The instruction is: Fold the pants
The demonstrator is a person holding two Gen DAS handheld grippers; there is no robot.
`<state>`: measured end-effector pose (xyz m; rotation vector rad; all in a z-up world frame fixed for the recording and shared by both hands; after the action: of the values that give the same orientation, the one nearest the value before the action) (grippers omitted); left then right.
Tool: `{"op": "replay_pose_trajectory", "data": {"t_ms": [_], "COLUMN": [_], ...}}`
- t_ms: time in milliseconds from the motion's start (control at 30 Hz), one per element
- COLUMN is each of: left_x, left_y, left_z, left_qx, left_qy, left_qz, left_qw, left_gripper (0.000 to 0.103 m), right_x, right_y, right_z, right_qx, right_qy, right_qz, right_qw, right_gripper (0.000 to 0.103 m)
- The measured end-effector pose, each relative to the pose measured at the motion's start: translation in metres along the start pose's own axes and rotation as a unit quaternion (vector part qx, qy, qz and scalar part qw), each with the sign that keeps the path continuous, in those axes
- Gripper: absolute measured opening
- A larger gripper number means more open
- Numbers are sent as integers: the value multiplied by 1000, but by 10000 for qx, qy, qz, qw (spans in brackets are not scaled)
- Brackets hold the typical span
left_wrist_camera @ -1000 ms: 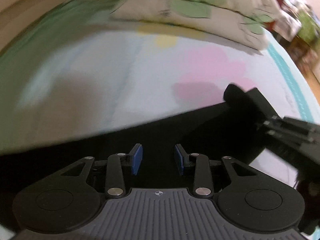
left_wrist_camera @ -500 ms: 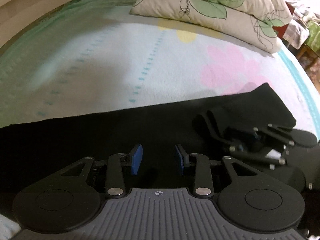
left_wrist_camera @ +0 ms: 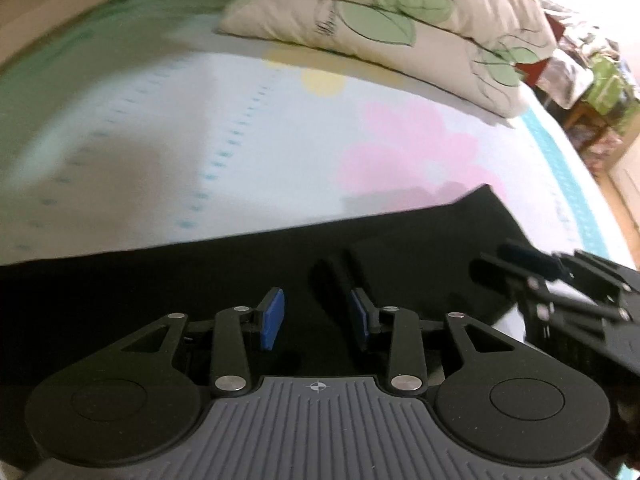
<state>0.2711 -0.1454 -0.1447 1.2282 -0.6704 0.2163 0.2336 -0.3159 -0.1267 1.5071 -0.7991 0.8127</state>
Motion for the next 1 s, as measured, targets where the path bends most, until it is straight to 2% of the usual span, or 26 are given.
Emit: {"op": "replay_pose_trajectory", "data": {"t_ms": [67,133,200,433,500,533,567,600,700,833,933,1000], "left_x": [-1,-2,-4,-14,-16,-15,-16,-14,-12,-7,-8,-13], "left_y": [-11,-19,-26,-44,-42,-41,-40,-39,-31,-25,-35,-49], "left_z": [10,18,24,31,30,30,30,29,27,38,43,38], "left_qx": [-97,-164,-168,-20,-7,8,32,67,290,291,355,475], "left_qy": [-31,-84,-141,-76,-100,-112,-111,-96,-88,-409,-571,-564], "left_qz": [-65,-70,-52,-160,-108,-91,-77,-59,151,358,247,-23], "left_qw": [9999,9998,9997,9998,9999,9999,9999,9999,9994,9981,9974,9973], "left_gripper": [37,44,46,47,47,47,47,47,47,47,47,49], "right_x": [0,2,0,6,10,11,8,5,-12,-18,-17,-16], "right_y": [2,-2,-4,-16,-24,-30,-35,-38,-53,-55,-55,-56], "right_z": [19,28,39,74,86,93,96,95,86,79,83,84], "right_qx": [-217,-359,-514,-1133,-1251,-1277,-1222,-1159,-1105,-1252,-1225,-1204], "right_qy": [-90,-90,-38,226,162,109,45,21,222,390,287,289], "right_qz": [39,52,56,279,326,303,211,119,-156,-5,-19,-19], "right_qw": [9997,9993,9987,9929,9915,9913,9923,9932,9935,9914,9921,9923], "right_gripper": [38,38,38,37,31,27,15,7,7,7,7,7]}}
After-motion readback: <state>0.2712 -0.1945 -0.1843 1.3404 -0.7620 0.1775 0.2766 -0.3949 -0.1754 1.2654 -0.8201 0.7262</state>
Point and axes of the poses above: each gripper's, at about its wrist camera, not at the fingertips, and y roughly against the way its jaws point, z to its right, x to its top, the point moved 6 cm from there along -y, roughly the way its jaws point, and after that the axes turned 2 degrees about z, right-handed, at the moved point
